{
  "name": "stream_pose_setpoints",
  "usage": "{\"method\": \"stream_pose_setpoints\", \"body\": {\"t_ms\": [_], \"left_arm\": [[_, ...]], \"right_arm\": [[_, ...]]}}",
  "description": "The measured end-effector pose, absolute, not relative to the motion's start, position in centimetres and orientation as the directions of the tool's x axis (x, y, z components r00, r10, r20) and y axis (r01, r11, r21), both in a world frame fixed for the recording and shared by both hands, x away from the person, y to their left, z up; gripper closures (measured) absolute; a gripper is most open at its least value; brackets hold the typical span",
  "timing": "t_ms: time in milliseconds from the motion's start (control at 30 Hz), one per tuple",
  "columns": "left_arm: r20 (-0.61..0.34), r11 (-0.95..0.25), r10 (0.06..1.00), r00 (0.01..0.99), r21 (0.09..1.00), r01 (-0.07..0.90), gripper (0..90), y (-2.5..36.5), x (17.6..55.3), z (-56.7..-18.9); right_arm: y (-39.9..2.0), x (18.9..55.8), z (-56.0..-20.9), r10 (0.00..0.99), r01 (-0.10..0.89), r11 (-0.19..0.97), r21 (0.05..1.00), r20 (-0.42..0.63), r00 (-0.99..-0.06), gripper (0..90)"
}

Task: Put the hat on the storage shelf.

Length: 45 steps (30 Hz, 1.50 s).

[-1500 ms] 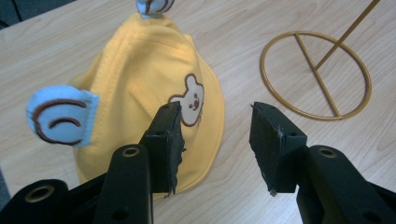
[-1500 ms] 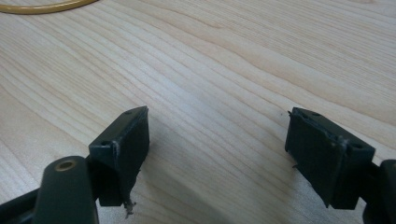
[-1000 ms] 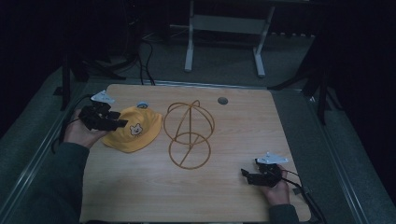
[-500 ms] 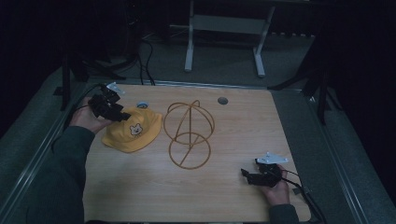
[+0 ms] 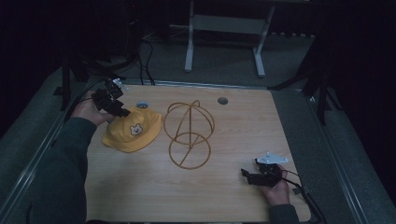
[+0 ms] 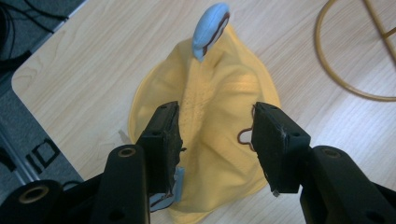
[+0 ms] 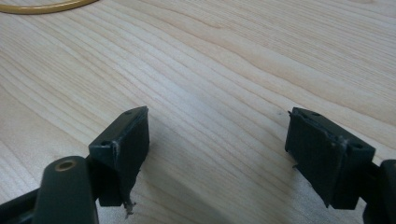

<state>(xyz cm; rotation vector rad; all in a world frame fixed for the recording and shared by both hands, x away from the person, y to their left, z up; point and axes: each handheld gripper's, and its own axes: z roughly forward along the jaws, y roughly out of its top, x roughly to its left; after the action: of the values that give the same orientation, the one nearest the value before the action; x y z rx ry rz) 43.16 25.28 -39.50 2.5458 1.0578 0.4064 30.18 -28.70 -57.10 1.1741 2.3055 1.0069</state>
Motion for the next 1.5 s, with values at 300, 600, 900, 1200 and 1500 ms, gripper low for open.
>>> {"method": "stream_pose_setpoints", "body": {"t_ms": [300,600,900,1200,1500], "left_arm": [[0.091,-0.656,0.729,0.678,0.371,0.657,52.8,25.4,44.9,-40.5],[0.064,-0.686,0.712,0.699,0.28,0.672,52.7,24.8,46.7,-41.5],[0.083,-0.711,0.697,0.712,0.211,0.671,53.7,23.2,47.9,-42.4],[0.064,-0.7,0.711,0.7,0.157,0.696,59.9,23.2,48.5,-43.4],[0.057,-0.708,0.705,0.707,0.124,0.696,76.9,23.1,48.4,-43.3]], "right_arm": [[-28.7,30.2,-57.1,0.809,0.549,0.399,0.734,0.0,-0.588,21.7],[-28.7,30.2,-57.1,0.806,0.548,0.403,0.733,-0.002,-0.591,21.2],[-28.7,30.2,-57.1,0.806,0.548,0.405,0.732,-0.003,-0.593,21.1],[-28.7,30.2,-57.1,0.806,0.549,0.403,0.733,0.0,-0.592,21.0],[-28.7,30.2,-57.1,0.806,0.549,0.404,0.732,-0.001,-0.592,20.9]]}}
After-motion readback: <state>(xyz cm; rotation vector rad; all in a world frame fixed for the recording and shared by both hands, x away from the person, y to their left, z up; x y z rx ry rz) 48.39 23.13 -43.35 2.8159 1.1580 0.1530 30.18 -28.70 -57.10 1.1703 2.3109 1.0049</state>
